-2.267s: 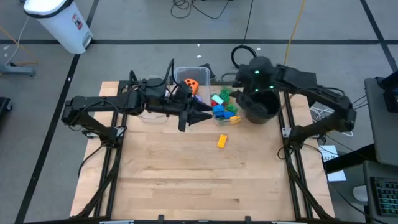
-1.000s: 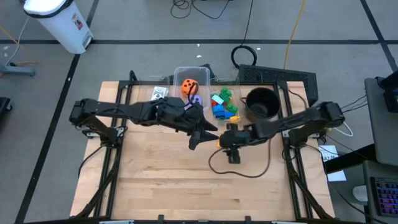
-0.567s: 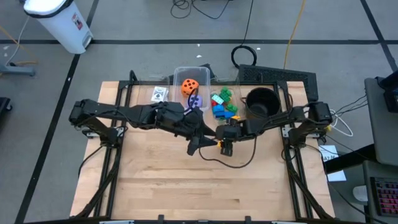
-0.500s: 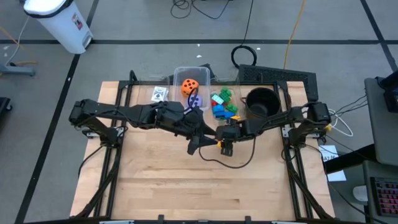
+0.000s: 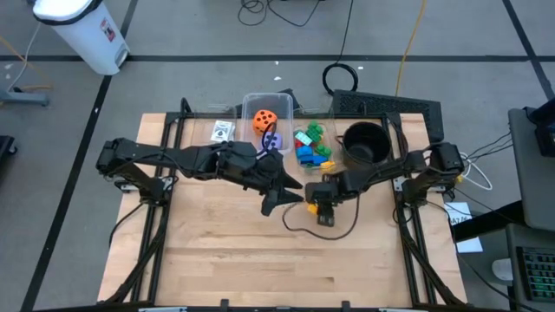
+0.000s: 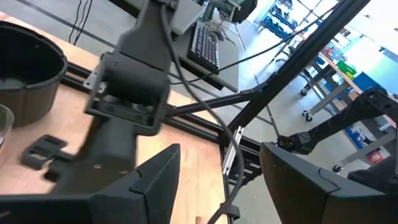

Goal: Pick & Place Toys
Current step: Put the yellow game piece into the right transparent bin

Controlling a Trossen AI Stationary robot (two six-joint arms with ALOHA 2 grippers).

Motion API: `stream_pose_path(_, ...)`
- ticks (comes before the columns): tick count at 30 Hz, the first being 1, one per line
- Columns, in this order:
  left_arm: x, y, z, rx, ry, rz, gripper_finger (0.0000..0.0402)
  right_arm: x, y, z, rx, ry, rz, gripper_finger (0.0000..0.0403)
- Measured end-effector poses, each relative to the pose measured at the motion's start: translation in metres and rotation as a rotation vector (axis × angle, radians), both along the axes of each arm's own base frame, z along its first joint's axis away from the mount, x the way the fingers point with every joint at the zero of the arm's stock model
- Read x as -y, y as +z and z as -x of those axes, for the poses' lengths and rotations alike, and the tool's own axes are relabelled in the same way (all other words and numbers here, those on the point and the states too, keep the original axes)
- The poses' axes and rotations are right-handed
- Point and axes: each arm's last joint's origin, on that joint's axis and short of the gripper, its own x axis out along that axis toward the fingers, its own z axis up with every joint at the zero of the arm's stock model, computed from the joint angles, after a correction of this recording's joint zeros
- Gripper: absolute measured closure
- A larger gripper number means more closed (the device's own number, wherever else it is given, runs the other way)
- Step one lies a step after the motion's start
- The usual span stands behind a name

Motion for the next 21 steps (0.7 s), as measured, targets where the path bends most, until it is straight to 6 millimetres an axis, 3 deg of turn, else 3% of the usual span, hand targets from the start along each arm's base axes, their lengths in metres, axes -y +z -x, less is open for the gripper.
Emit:
stream_pose_path(5, 0.0, 0.0, 0.0, 0.0, 0.0, -0.001, 0.0174, -0.017, 0.005, 0.016, -0.092, 0.106, 0.013, 0.0196)
stream_pose_path(10, 0.0, 0.0, 0.0, 0.001, 0.0, -0.001, 0.0174, -0.028, 0.022, 0.022, -0.02, 0.178, 0.015, 0.0196)
stream_pose_path(16, 0.0, 0.002, -0.001, 0.024, 0.0, 0.003, 0.0174, -0.027, 0.044, 0.03, 0.079, 0.346, 0.059, 0.0196)
stream_pose_path(21, 0.0, 0.005, -0.001, 0.048, 0.002, 0.014, 0.0174, -0.022, 0.046, 0.029, 0.101, 0.5, 0.114, 0.0195)
